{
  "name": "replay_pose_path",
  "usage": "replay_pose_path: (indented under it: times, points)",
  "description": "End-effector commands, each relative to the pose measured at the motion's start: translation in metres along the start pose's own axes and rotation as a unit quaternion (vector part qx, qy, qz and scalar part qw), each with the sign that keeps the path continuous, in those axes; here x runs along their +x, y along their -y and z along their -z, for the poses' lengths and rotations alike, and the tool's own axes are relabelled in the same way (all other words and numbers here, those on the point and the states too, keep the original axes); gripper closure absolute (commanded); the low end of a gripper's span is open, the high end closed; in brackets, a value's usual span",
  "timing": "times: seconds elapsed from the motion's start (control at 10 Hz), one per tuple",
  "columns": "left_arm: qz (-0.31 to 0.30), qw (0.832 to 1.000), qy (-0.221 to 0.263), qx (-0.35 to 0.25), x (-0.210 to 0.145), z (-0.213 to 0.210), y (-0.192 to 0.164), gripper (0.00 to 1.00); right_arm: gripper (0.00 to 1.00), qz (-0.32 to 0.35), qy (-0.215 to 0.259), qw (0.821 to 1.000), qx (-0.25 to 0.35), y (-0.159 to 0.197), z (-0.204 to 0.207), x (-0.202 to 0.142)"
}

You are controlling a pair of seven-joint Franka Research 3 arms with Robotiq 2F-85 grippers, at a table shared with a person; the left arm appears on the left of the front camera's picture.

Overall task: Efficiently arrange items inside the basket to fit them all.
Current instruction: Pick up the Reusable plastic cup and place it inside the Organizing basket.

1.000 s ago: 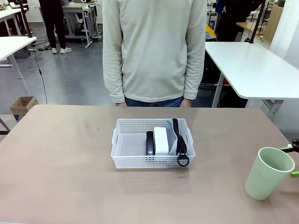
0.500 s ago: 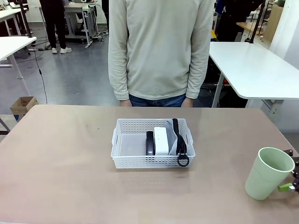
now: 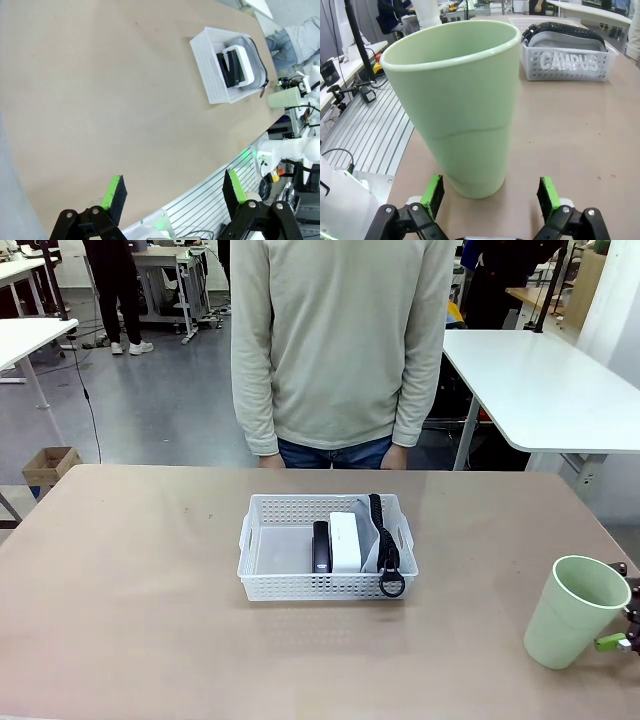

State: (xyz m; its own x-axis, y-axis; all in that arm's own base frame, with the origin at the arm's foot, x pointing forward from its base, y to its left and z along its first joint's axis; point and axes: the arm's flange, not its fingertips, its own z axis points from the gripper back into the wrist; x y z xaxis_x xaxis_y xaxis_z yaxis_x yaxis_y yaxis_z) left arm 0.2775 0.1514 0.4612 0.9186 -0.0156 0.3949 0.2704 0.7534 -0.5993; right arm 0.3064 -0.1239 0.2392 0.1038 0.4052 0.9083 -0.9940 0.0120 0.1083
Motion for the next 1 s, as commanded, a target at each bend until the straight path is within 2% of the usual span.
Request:
replay_pose_path:
  times: [0.0, 0.3, 0.9]
  points:
    - [0.011, 1.000, -0.004, -0.002, -0.003, -0.002, -0.003, 0.00, 0.00, -0.005, -0.003, 1.000, 0.004, 0.002, 0.002, 0.003]
    - [0.011, 1.000, -0.004, -0.002, -0.003, -0.002, -0.003, 0.00, 0.00, -0.001, 0.000, 1.000, 0.002, 0.000, 0.001, 0.000]
    - [0.011, 1.000, -0.004, -0.002, -0.003, -0.002, -0.003, 0.00, 0.00, -0.008, -0.001, 1.000, 0.019, 0.005, 0.024, -0.005]
